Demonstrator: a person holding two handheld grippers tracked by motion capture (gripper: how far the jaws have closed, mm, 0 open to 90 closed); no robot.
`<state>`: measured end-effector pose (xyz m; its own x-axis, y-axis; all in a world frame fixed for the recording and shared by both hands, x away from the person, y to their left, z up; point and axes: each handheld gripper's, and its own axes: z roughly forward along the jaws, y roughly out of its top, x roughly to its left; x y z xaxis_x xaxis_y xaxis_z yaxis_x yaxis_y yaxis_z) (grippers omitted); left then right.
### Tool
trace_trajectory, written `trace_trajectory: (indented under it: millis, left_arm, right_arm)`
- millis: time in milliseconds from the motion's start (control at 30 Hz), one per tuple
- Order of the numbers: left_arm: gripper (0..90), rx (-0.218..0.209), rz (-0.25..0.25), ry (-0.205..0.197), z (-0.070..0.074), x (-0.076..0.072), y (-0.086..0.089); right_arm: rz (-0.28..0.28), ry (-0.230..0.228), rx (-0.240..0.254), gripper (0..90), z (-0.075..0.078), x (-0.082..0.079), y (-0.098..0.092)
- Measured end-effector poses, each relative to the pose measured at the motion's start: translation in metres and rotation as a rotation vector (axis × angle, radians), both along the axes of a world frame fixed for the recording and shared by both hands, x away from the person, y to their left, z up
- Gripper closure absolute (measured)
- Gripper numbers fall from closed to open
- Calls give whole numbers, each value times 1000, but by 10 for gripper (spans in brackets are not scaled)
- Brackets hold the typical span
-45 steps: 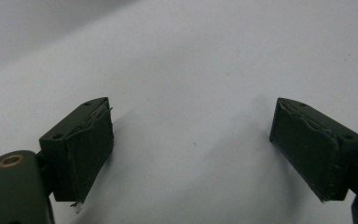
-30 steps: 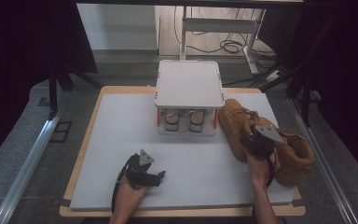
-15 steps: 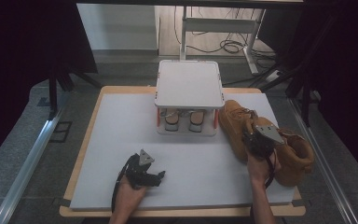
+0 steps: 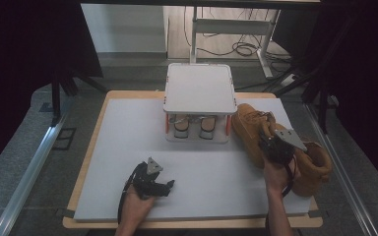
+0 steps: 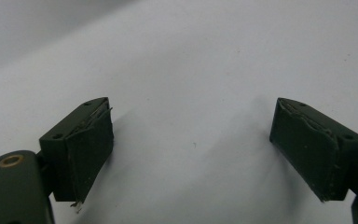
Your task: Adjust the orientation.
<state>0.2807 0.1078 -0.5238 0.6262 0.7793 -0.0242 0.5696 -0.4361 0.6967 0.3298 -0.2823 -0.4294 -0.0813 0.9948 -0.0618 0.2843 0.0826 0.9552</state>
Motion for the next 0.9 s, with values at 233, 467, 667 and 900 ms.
trace_trajectory:
  millis: [233, 467, 667, 900]
  left_arm:
    - [132, 0, 0, 0, 0, 0, 0]
    - [133, 1, -1, 2, 0, 0, 0]
    - [132, 1, 0, 0, 0, 0, 0]
    - [132, 1, -1, 1, 0, 0, 0]
  right_arm:
    - [11, -40, 6, 546, 17, -4, -4]
    - [7, -73, 7, 546, 33, -8, -8]
    - [-4, -99, 11, 548, 47, -8, -12]
    - [-18, -132, 14, 550, 60, -7, -16]
